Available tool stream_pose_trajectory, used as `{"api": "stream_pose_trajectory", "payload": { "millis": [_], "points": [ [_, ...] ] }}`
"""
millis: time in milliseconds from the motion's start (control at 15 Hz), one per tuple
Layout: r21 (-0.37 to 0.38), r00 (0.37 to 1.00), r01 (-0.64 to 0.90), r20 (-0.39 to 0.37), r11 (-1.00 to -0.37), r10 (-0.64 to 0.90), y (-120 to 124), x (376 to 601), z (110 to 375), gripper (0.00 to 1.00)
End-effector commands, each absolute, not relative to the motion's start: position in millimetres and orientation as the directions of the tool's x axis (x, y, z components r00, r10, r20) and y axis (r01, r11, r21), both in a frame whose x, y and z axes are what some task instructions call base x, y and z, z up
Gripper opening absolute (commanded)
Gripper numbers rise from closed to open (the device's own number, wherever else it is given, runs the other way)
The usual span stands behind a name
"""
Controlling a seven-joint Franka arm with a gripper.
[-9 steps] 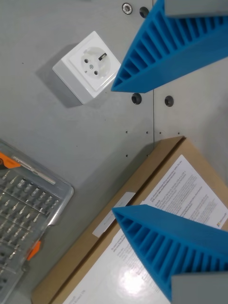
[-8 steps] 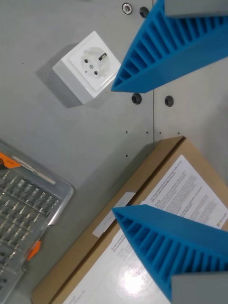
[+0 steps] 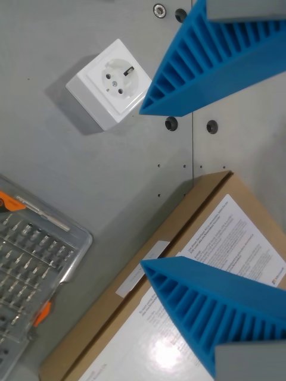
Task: Move above the white socket
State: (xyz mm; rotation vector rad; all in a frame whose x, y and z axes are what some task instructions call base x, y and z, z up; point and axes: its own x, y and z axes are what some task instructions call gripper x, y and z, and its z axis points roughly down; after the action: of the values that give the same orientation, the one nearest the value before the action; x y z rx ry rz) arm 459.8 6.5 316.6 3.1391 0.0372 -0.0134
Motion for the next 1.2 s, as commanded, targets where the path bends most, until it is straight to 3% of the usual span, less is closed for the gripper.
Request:
{"api": "stream_pose_trajectory", "payload": {
  "millis": [67, 1200],
  "points": [
    [0.000, 0.998, 0.065, 0.003, -0.998, 0.065, 4.2, 459.1, 316.3, 1.00],
    [0.011, 0.945, 0.317, 0.087, -0.948, 0.316, -24.4, 449.6, 280.9, 1.00]
  ]
}}
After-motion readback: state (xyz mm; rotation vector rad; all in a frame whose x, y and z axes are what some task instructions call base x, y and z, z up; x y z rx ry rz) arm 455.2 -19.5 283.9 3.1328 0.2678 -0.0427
